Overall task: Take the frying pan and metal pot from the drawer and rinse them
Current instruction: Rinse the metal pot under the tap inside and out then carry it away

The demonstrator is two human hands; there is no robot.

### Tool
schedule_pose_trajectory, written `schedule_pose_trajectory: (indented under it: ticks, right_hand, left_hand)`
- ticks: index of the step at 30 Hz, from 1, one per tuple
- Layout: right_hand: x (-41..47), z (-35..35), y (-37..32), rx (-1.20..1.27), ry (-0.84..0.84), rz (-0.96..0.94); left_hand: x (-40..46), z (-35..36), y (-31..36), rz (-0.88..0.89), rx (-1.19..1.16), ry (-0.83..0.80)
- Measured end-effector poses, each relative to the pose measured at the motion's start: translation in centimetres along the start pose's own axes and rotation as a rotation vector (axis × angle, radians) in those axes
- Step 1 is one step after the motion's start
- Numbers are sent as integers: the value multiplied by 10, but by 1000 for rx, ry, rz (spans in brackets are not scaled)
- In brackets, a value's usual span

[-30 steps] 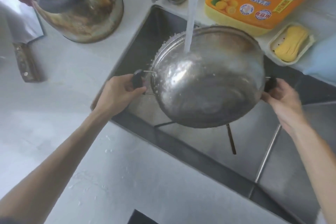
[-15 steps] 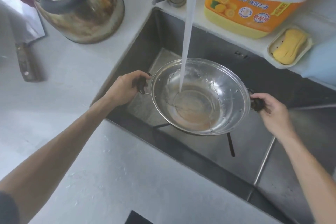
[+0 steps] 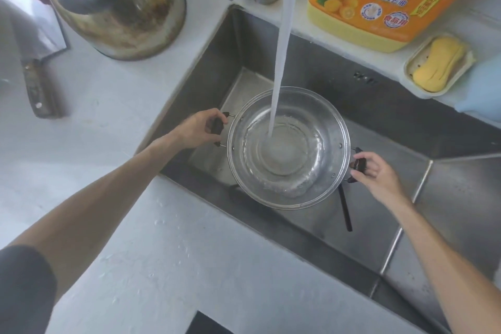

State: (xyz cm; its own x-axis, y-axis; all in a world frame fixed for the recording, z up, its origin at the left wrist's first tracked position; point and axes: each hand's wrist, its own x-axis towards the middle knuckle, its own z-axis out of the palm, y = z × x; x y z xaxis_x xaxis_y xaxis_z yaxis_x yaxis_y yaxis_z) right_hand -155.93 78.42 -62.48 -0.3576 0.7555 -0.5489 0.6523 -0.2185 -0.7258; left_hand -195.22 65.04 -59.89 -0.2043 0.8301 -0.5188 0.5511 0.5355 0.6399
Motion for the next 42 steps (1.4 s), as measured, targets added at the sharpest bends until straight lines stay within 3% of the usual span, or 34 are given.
schedule_pose_trajectory:
  ticks: [10,14,16,19,21,26,32,37,42]
  right_hand:
    - [10,4,8,-47,-2,40]
    - [9,0,5,-61,-48,34]
    - [9,-1,6,-71,-52,40]
    - [10,-1,7,-60,-59,47]
    - [12,-1,6,-56,-63,40]
    - [10,0,4,-37,-57,47]
    - [13,-3,5,-74,-95,28]
    - [14,-4,6,-108,-86,30]
    - [15,-4,5,-119,-109,29]
  left_hand:
    - [17,16,-17,-103,111,4]
    - [12,15,-9,-48,247,-28]
    - [11,9,1,59,272,86]
    - [12,-18,37,179,-39,468]
    - [21,-40,65,187,-210,626]
    - [55,-68,110,218,-258,647]
    - [68,-64,133,232,-91,787]
    - [75,-63,145,269,225,731]
    - [44,-47,102,264,-35,501]
